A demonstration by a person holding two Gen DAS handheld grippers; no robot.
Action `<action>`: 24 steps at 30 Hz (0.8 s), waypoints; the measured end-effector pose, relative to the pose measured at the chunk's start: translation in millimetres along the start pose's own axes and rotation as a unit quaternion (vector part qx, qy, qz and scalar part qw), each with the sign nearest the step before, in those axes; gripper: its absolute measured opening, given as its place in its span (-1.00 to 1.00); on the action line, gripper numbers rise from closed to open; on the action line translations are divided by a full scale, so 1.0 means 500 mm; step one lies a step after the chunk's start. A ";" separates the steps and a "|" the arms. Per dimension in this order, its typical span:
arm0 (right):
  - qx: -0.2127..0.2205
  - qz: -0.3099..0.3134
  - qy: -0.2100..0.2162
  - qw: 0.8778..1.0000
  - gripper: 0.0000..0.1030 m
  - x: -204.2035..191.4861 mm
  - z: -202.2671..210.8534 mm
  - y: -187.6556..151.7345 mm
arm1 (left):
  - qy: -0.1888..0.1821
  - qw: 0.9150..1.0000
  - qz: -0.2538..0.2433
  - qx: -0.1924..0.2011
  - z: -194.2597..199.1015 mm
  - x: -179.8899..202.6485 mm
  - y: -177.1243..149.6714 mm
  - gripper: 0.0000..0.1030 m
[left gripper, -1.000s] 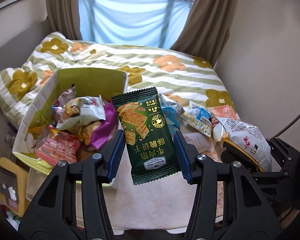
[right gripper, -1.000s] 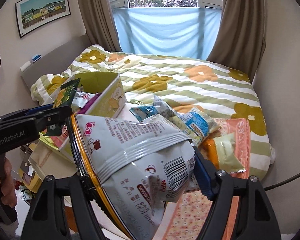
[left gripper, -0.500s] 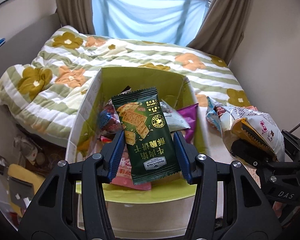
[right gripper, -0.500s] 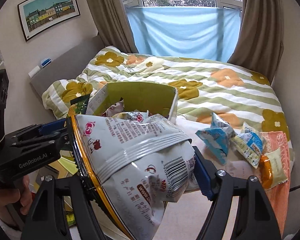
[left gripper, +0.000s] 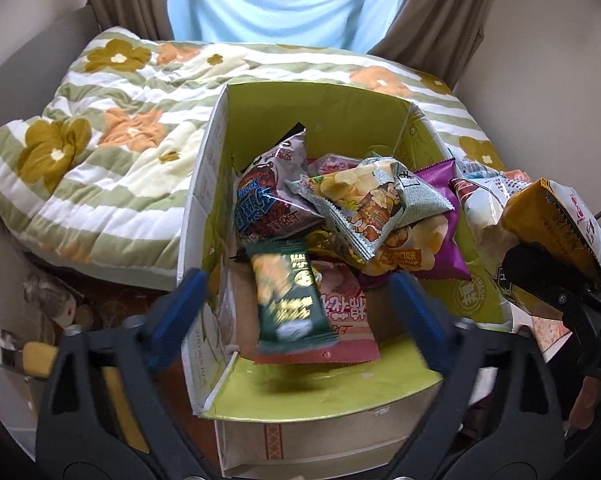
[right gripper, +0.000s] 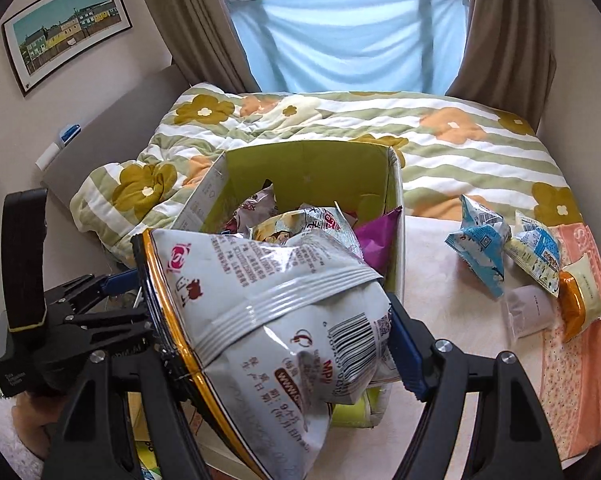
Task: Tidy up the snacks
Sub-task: 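Carry the green packet and white-silver bag over the box and release both, then move both tools back toward the remaining snack bags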
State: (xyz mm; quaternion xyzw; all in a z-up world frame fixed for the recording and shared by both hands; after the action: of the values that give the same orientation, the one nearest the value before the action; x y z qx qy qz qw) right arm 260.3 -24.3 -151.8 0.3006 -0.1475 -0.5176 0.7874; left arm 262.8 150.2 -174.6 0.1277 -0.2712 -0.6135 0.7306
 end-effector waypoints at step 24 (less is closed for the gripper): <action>0.048 -0.037 0.003 0.998 0.98 -0.037 0.002 0.013 | 0.000 0.998 0.045 0.031 0.081 -0.082 -0.004 0.99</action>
State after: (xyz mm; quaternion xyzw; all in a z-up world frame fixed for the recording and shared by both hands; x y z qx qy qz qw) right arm 256.5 -6.2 -145.6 0.3447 -0.1582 -0.5376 0.7531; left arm 234.7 195.2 -152.1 0.1383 -0.2958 -0.5710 0.7532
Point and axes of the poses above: each gripper's, at about its wrist camera, not at the fingertips, and z roughly against the way its jaws point, x to its right, y to its top, the point moved 3 cm from there along -z, roughly the way its jaws point, and after that the axes turned 12 degrees about z, right-handed, at the moved point
